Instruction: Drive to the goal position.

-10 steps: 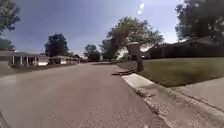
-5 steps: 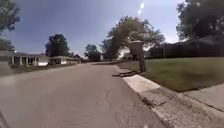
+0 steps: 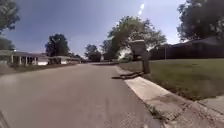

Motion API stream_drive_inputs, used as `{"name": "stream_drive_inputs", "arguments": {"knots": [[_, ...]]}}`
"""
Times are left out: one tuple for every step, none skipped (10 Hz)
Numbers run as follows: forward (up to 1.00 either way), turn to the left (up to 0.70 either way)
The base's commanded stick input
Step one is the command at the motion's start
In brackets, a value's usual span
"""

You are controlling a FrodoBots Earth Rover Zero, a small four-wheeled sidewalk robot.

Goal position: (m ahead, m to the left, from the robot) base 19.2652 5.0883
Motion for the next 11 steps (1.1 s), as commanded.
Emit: {"name": "stream_drive_inputs", "arguments": {"knots": [[0.7, 0.0], [0.7, 0.0], [0.7, 0.0], [0.7, 0.0], [0.7, 0.0], [0.7, 0.0], [0.7, 0.0], [0.7, 0.0], [0.7, 0.0], [0.7, 0.0], [0.7, 0.0]]}}
